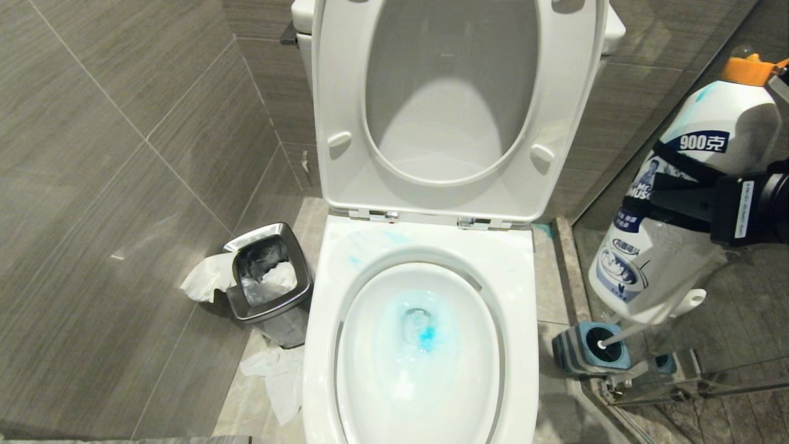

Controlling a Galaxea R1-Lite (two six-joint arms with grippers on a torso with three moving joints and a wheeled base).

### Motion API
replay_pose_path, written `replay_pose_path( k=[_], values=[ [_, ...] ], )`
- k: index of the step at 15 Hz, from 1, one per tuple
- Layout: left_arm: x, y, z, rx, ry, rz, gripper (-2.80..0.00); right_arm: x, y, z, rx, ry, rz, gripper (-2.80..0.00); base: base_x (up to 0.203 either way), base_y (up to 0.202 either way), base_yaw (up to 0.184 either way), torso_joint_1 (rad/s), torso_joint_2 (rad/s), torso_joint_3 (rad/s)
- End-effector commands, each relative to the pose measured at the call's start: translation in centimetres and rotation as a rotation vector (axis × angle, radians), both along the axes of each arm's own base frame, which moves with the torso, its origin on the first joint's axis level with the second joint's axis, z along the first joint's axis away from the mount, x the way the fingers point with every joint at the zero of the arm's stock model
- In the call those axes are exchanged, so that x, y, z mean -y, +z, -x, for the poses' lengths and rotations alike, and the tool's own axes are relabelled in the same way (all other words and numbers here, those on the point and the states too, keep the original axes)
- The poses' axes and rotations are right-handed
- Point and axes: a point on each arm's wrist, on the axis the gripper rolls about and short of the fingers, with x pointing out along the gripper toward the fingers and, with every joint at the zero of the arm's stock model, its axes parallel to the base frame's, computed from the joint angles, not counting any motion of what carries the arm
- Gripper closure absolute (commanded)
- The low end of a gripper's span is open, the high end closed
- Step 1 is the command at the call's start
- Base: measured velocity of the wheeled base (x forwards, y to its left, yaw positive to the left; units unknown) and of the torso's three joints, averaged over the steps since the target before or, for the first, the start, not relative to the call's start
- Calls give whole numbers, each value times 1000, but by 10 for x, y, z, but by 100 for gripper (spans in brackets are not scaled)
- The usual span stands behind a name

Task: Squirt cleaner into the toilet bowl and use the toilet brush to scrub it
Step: Place the cleaning agent on the floor

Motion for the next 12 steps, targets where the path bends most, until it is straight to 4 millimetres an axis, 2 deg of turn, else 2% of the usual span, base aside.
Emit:
replay_pose_path(
  k=[1,4,7,9,12],
  values=[
    [0,0,0,-2,0,0,0,19,-17,-9,9,-81,18,0,0,0,0,0,0,0],
    [0,0,0,-2,0,0,0,27,-39,-27,74,-107,39,0,0,0,0,0,0,0],
    [0,0,0,-2,0,0,0,38,-59,-47,69,-136,39,0,0,0,0,0,0,0],
    [0,0,0,-2,0,0,0,42,-64,-55,84,-115,27,0,0,0,0,0,0,0],
    [0,0,0,-2,0,0,0,42,-60,-57,112,-101,34,0,0,0,0,0,0,0]
  ],
)
